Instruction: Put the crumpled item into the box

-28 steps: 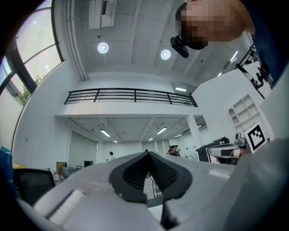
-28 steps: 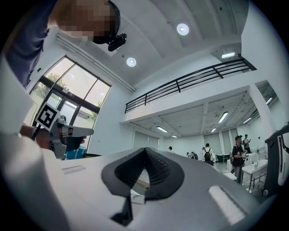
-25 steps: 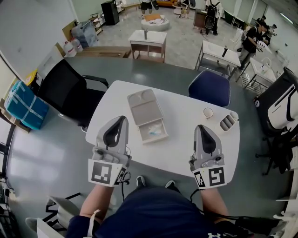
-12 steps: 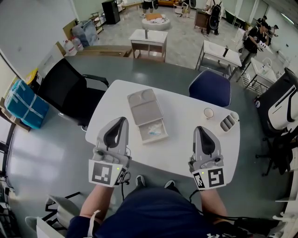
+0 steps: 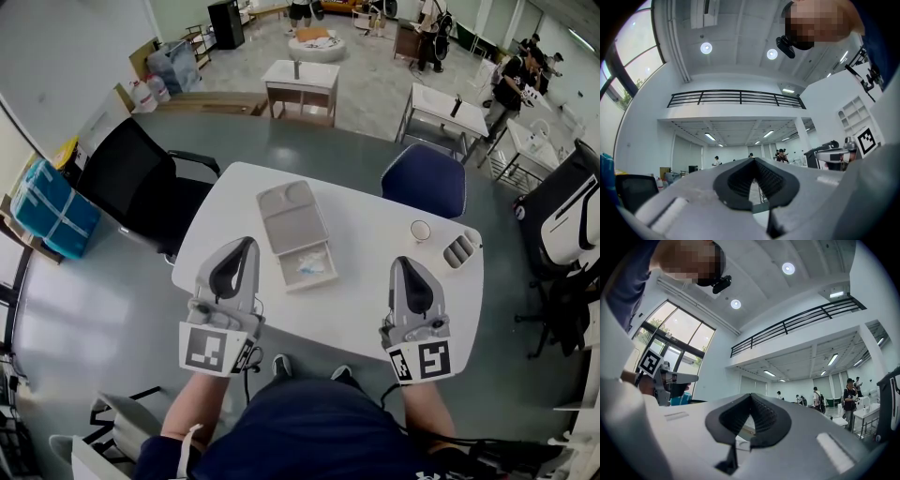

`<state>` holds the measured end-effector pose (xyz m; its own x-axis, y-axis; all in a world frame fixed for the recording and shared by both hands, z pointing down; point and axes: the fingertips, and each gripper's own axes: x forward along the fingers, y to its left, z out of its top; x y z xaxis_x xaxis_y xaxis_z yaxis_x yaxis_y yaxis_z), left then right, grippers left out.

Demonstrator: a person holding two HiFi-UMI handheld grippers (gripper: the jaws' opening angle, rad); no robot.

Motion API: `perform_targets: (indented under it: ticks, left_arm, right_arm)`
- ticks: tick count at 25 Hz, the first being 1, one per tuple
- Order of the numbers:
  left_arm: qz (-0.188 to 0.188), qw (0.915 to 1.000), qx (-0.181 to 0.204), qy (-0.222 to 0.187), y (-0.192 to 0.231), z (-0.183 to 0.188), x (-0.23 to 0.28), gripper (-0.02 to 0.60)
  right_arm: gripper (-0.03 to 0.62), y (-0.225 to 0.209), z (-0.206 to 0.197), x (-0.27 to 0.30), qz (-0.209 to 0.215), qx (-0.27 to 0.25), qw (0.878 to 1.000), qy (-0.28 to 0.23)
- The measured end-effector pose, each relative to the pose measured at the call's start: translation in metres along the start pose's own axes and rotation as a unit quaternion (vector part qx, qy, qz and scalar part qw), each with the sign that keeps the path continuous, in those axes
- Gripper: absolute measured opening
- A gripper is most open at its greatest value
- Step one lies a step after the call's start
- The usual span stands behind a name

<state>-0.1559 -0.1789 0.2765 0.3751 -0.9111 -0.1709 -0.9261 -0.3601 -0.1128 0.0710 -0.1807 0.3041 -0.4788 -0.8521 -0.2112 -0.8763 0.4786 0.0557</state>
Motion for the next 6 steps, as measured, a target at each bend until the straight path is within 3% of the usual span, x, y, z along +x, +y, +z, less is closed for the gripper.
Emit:
perform_targets:
  ticks: [6]
  left_arm:
    - [0.002, 1.0000, 0.001, 0.002, -0.0005, 0.0008, 0.0037, 0.002]
  right_arm:
    - [0.002, -0.0053, 0.0027, 0.0012, -0.001, 0.000, 1.000, -0.001]
